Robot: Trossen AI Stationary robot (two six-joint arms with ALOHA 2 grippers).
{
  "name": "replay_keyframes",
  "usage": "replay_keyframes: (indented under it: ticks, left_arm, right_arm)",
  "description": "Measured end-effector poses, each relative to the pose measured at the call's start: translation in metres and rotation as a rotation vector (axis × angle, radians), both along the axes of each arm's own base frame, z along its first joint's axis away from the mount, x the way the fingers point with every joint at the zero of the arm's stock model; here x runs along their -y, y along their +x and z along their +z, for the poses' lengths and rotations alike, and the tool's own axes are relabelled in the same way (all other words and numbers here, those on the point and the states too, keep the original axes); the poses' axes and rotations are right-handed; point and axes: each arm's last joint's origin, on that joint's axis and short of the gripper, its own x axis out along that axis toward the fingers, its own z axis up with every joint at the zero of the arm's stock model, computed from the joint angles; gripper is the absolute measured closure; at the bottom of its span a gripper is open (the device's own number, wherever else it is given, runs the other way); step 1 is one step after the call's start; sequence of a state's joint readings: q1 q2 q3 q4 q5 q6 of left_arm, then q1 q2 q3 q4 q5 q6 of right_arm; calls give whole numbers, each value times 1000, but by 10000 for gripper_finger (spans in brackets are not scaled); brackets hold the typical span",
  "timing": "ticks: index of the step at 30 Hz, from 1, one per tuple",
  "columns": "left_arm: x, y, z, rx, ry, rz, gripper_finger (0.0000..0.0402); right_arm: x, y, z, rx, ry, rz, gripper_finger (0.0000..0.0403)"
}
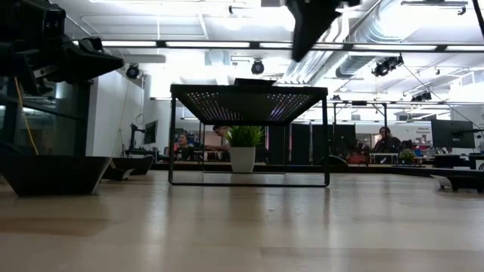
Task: Pick & Place Mini shaped plates
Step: Stack the square plate on top of the square plate on the shelf
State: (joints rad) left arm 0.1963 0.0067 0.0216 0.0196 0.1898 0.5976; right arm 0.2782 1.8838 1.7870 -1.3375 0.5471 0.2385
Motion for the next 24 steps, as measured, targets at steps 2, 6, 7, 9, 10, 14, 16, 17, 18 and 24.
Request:
replay_keyframes:
  ticks: [2,6,7,9,10,14,16,17,18,24]
  left_arm:
    - [0,0,0,0,0,0,400]
    - [0,0,0,0,0,0,400]
    - [0,0,0,-1,0,0,400]
    - [0,0,0,0,0,0,400]
    - [0,0,0,0,0,0,400]
    - [0,0,0,0,0,0,400]
    - [0,0,0,0,0,0,400]
    - [0,0,0,0,0,0,400]
    - [0,0,0,0,0,0,400]
    - [0,0,0,0,0,0,400]
  right_arm:
    - [0,-9,2,-38,-2,-50,265]
    - [-3,-23,3,-99,-22,-143,265]
    - [-5,-26,3,-103,-23,-159,265]
    - [-10,-27,3,-85,-16,-171,265]
    - [-13,-28,3,-81,-14,-168,265]
    - [-29,-34,4,-58,-6,-157,265]
    - [-38,-38,4,-41,-3,-157,265]
    - [-42,-39,4,-30,-4,-158,265]
    - [-46,-41,4,-20,-3,-159,265]
    - [-64,-49,5,49,-23,-168,265]
